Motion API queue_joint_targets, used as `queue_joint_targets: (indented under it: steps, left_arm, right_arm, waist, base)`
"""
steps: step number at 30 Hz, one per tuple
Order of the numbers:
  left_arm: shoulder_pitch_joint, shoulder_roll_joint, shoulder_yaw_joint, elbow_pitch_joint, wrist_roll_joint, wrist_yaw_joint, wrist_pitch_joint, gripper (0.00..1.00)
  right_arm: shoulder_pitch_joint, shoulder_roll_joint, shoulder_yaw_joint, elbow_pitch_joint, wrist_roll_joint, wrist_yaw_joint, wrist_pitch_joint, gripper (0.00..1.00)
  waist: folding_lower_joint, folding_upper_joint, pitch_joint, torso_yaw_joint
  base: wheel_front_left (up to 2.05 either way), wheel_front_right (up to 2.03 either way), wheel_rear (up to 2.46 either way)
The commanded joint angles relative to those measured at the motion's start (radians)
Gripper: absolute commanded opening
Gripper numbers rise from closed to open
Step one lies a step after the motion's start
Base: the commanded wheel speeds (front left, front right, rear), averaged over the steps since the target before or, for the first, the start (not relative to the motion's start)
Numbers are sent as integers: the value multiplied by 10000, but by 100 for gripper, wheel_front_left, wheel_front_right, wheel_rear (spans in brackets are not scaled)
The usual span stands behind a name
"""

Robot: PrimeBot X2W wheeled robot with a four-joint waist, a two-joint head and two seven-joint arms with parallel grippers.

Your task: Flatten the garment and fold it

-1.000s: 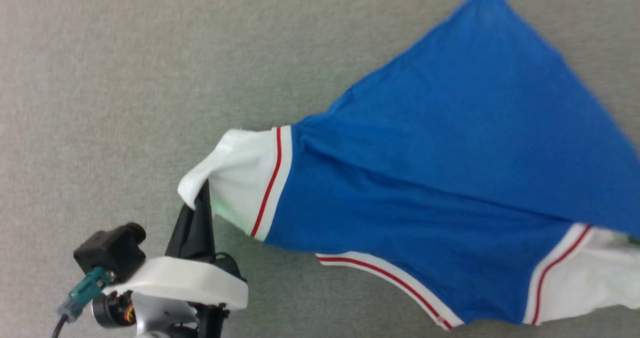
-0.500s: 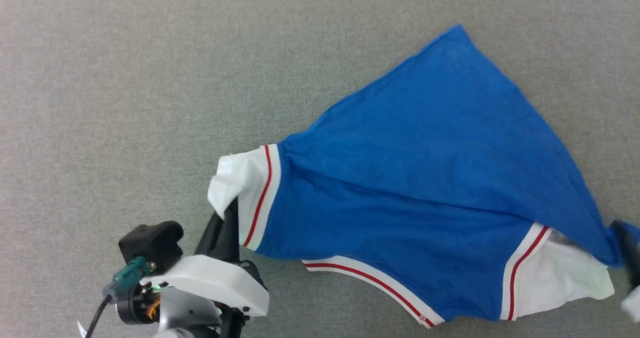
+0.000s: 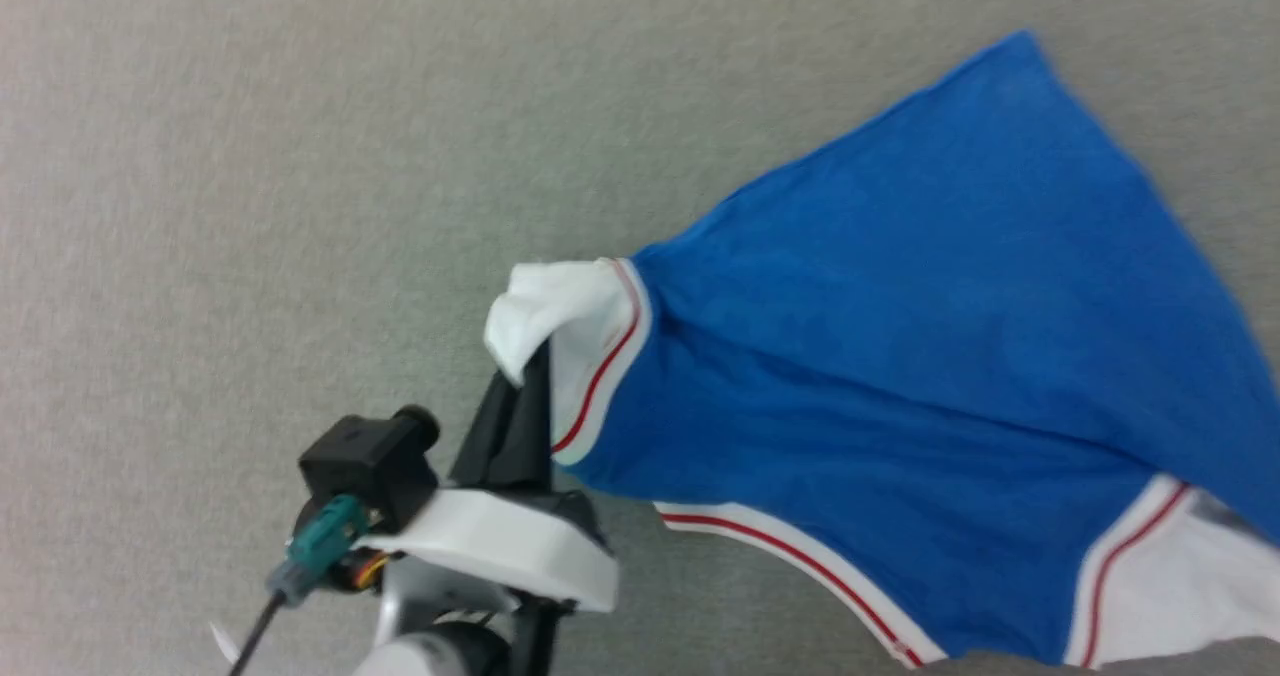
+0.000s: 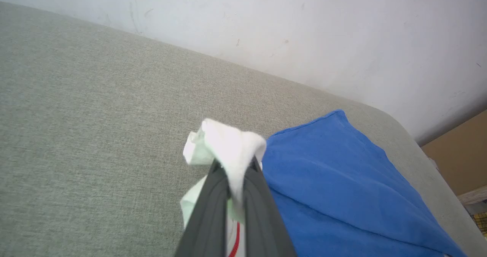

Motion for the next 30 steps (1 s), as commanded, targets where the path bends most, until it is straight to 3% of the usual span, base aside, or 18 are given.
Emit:
queue_joint_targets:
  steps: [1,10,23,24,25,30]
  left_arm:
    - [-230,-107,-90,-15,75,-58,-91,0]
    - [-988,-807,-618,548,119,-292,-579,0]
    - [-1146,-1079,-767,915,-129,-397,-1067,0]
    - [-1155,-1075,-757,926,-135,-396,-1070,0]
    - [-1164,-1070,-747,937,-139,-393,-1073,0]
    - [-1168,-1023,-632,923,-228,-367,-1053,0]
  right_arm:
    - [-458,-72,268,343,-182,-9,80,100]
    - [-3117,-543,2547,3129,-810,-9,1147,100]
    - [-3677,-1235,3474,4579,-905,-9,1321,100]
    - [-3658,-1305,3571,4608,-835,-9,1372,57]
    - [-3638,-1375,3641,4644,-762,-9,1437,0]
    - [-3599,-1716,4050,4467,-343,-9,1611,0]
  waist:
    - [-2,0,1011,820]
    - [-2,0,2089,1664]
    - [-2,0,2573,2051]
    - [-2,0,2583,2048]
    - [-2,0,2591,2040]
    - [-2,0,2480,1822]
  base:
    - [0,0,0]
    - [0,0,0]
    - [0,0,0]
    - [0,0,0]
    - [0,0,0]
    - [0,0,0]
